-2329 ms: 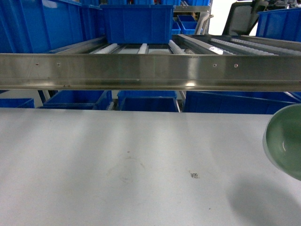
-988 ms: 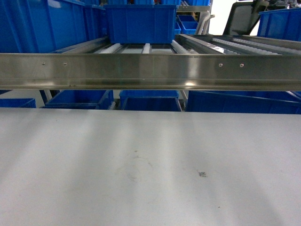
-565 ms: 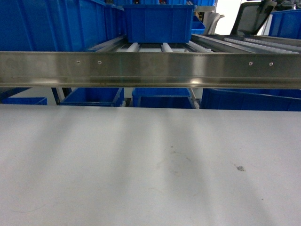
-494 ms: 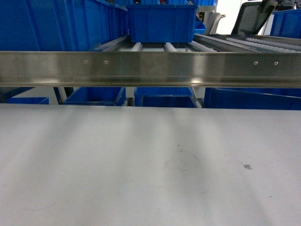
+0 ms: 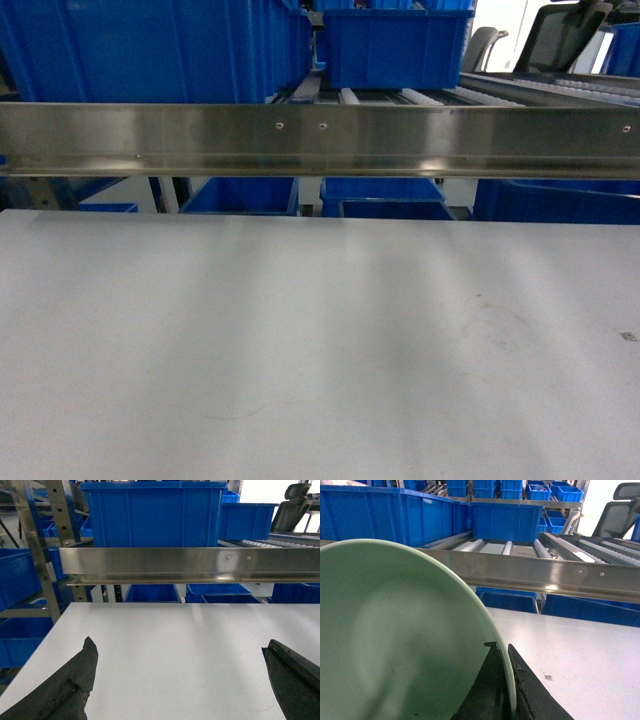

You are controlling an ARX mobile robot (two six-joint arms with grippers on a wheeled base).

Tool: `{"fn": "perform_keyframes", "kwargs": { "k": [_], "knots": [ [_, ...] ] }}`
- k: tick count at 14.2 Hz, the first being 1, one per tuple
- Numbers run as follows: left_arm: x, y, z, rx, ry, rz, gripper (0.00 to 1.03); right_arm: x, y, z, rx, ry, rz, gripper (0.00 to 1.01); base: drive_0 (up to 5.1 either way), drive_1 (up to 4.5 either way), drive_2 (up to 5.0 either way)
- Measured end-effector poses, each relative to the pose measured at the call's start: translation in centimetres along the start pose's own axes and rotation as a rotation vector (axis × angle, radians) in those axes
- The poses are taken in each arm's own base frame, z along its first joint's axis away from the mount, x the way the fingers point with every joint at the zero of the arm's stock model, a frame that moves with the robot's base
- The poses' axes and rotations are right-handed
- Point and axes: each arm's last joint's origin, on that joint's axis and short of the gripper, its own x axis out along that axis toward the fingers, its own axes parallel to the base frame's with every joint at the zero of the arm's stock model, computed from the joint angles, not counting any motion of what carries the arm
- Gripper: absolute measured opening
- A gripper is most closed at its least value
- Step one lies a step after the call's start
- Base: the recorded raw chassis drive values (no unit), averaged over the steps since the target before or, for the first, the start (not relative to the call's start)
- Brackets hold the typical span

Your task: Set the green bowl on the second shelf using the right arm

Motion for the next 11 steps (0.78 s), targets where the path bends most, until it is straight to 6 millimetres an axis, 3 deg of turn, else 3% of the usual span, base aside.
{"fn": "perform_keyframes", "kwargs": {
  "k": [11],
  "knots": [
    [0.00, 0.00, 0.00, 0.000, 0.000, 0.000, 0.98, 0.01, 0.00, -0.03, 0.000, 0.000, 0.000, 0.02, -4.9, 1.42, 3.4]
  ]
}}
